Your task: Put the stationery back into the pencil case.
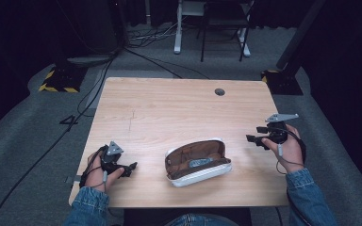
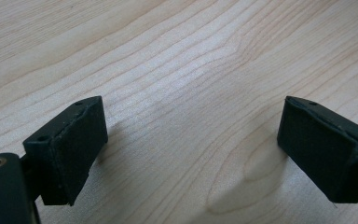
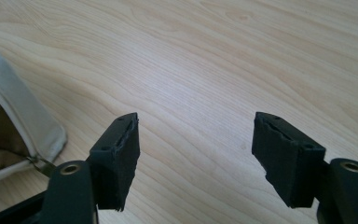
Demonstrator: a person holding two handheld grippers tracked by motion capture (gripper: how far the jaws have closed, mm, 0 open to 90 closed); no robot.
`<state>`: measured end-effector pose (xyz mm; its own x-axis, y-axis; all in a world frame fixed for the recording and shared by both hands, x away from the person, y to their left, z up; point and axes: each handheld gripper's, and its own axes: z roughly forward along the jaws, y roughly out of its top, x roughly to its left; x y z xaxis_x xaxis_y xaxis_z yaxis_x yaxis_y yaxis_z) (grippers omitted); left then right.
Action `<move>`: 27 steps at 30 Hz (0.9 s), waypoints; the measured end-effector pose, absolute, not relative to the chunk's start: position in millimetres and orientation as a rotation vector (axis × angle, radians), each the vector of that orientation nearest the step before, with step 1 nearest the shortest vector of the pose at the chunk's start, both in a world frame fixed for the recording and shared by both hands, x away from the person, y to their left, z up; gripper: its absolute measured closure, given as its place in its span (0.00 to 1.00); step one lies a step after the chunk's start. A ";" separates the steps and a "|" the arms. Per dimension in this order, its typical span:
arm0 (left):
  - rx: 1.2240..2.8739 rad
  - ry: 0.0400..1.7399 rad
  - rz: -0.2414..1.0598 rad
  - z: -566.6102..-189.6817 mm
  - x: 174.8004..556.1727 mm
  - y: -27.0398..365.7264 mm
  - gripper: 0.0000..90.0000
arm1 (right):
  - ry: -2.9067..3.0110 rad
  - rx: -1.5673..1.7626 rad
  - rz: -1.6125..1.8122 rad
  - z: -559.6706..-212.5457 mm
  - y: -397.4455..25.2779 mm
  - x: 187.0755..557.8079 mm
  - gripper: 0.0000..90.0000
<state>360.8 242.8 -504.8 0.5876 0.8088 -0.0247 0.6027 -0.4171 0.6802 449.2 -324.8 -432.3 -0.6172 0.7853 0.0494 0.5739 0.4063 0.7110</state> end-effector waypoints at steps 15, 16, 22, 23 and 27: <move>2.163 1.112 0.410 -504.9 361.0 242.6 0.09 | 2.366 1.183 1.009 -462.0 -342.5 438.9 0.36; 2.163 1.112 0.411 -504.9 361.0 242.7 0.09 | 2.364 1.173 1.007 -464.4 -343.1 438.3 0.36; 2.163 1.112 0.410 -504.9 361.1 242.6 0.09 | 2.377 1.196 0.992 -479.0 -345.2 436.1 0.35; 2.164 1.111 0.411 -504.8 361.2 242.7 0.09 | 2.387 1.206 0.980 -482.4 -344.9 436.7 0.35; 2.162 1.113 0.411 -504.9 361.2 242.5 0.09 | 2.390 1.222 0.974 -489.1 -345.0 438.4 0.34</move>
